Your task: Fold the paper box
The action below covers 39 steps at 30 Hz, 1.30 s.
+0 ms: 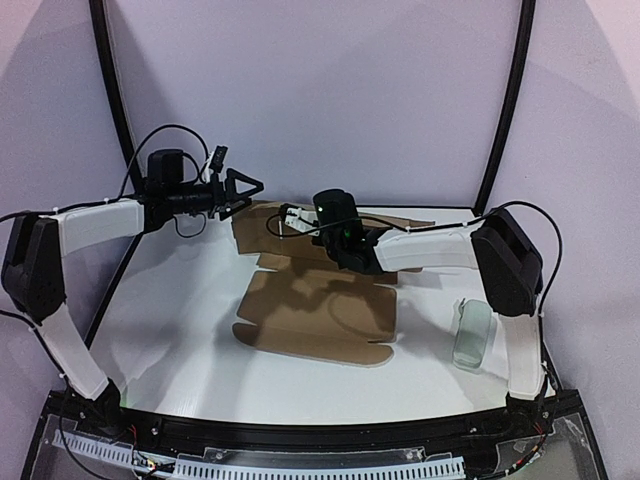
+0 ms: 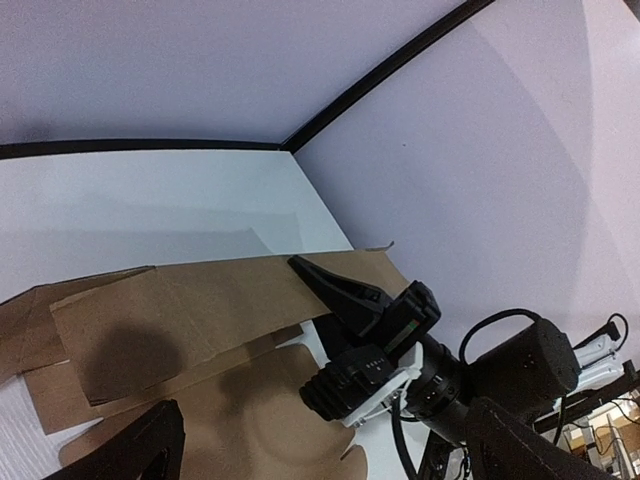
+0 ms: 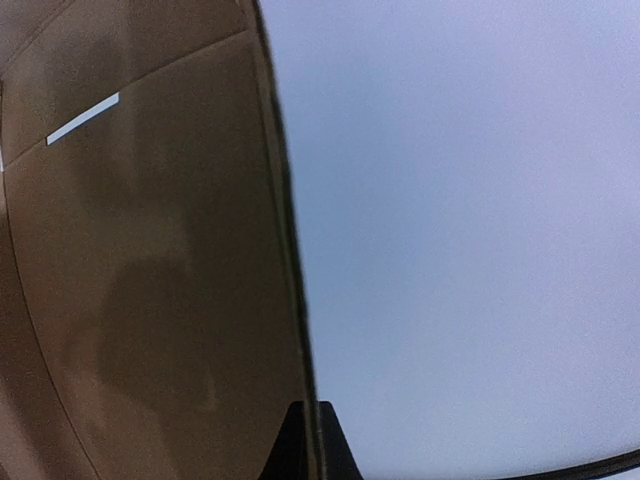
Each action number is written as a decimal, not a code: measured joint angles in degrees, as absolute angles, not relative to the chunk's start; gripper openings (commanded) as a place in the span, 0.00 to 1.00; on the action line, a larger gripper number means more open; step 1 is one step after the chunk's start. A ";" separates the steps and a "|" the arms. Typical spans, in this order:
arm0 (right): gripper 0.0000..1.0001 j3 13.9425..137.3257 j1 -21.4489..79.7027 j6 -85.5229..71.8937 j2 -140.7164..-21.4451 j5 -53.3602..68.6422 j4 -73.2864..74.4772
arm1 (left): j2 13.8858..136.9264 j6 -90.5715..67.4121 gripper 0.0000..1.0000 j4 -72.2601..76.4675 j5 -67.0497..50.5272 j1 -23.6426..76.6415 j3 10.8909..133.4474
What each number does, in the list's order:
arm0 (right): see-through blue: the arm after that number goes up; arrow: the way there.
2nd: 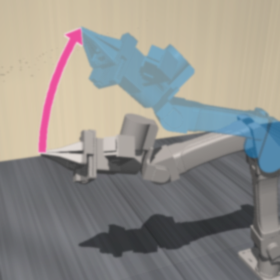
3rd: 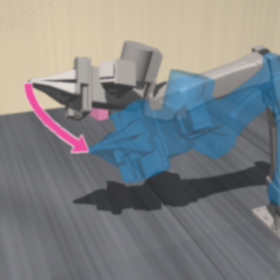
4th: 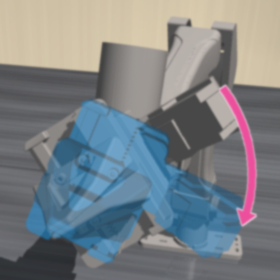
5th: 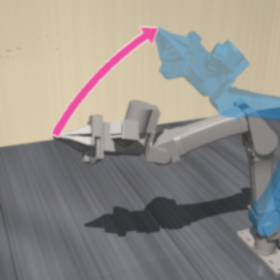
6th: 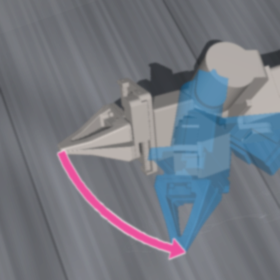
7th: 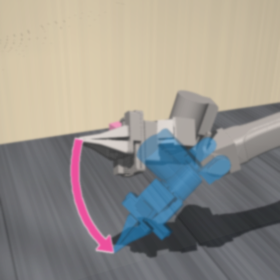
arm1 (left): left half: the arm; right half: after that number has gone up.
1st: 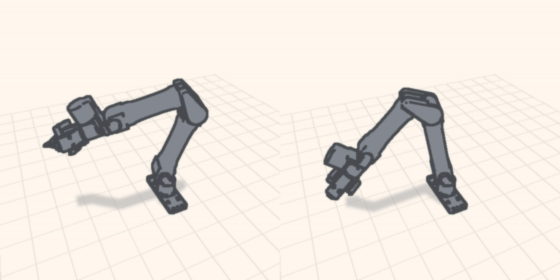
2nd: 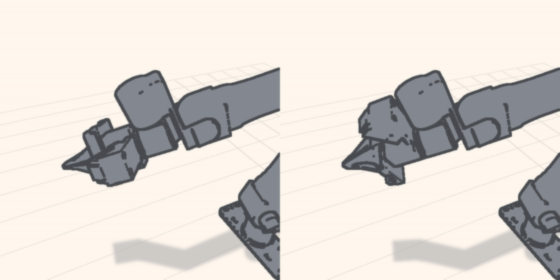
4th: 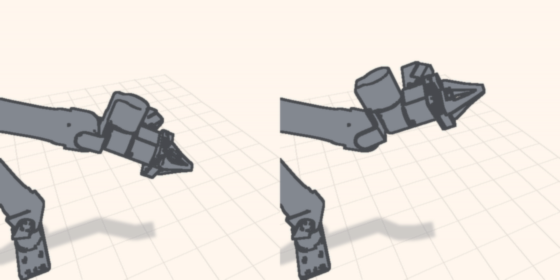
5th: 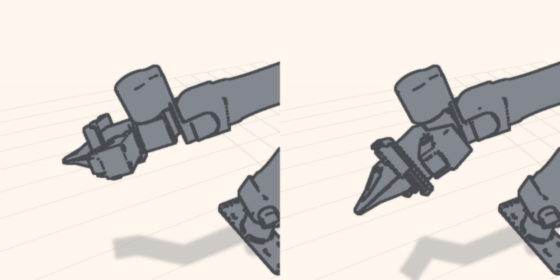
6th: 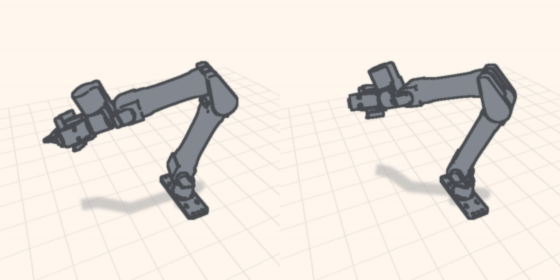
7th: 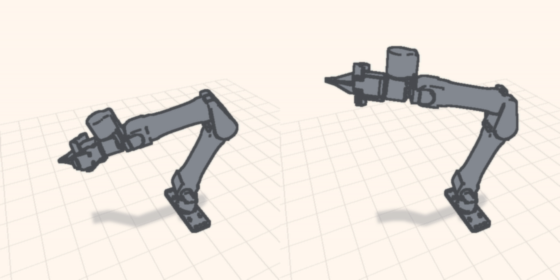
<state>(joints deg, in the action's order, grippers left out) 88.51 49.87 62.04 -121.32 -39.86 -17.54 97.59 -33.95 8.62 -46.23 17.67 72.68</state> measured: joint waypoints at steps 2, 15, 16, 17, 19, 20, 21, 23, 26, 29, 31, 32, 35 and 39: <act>0.00 88.51 49.89 61.92 -121.30 -39.76 -17.40 | 98.63 -33.11 1.00 7.55 -44.80 17.98 73.29; 0.00 89.02 49.87 60.67 -121.30 -39.66 -16.19 | 107.06 -30.79 1.00 5.48 -44.08 19.28 77.23; 0.00 89.05 49.87 60.51 -121.30 -39.66 -16.12 | 107.47 -31.14 1.00 6.06 -44.46 19.41 77.23; 0.00 89.06 49.87 60.38 -121.30 -39.66 -16.08 | 107.81 -31.57 1.00 6.71 -44.88 19.52 77.25; 0.00 89.08 49.88 60.12 -121.30 -39.67 -16.04 | 108.58 -32.63 1.00 8.26 -45.56 19.92 77.47; 0.00 89.08 49.88 59.96 -121.29 -39.66 -16.02 | 108.90 -33.14 1.00 8.98 -45.70 20.12 77.61; 0.00 89.08 49.86 59.73 -121.27 -39.64 -16.00 | 109.15 -33.65 1.00 9.81 -45.72 20.20 77.65; 0.00 89.08 49.84 59.28 -121.27 -39.63 -16.00 | 109.72 -34.73 1.00 11.44 -45.76 20.29 77.67; 0.00 89.08 49.93 59.20 -121.25 -39.48 -15.73 | 111.24 -36.77 1.00 14.24 -45.65 20.75 78.59; 0.00 89.07 50.02 58.76 -121.08 -39.27 -15.38 | 113.42 -40.89 1.00 18.58 -46.29 21.22 80.06; 0.00 89.08 50.24 58.83 -121.08 -39.36 -15.18 | 114.64 -43.81 1.00 21.65 -47.03 21.59 80.88; 0.00 89.08 50.36 58.80 -121.08 -39.70 -15.14 | 115.11 -45.82 1.00 23.65 -47.28 21.77 80.88; 0.00 89.08 50.48 58.55 -121.08 -40.41 -15.15 | 116.41 -51.46 1.00 28.83 -47.72 21.76 80.86; 0.00 89.25 50.52 57.81 -121.02 -41.46 -15.18 | 117.13 -56.89 1.00 33.50 -47.80 21.75 80.69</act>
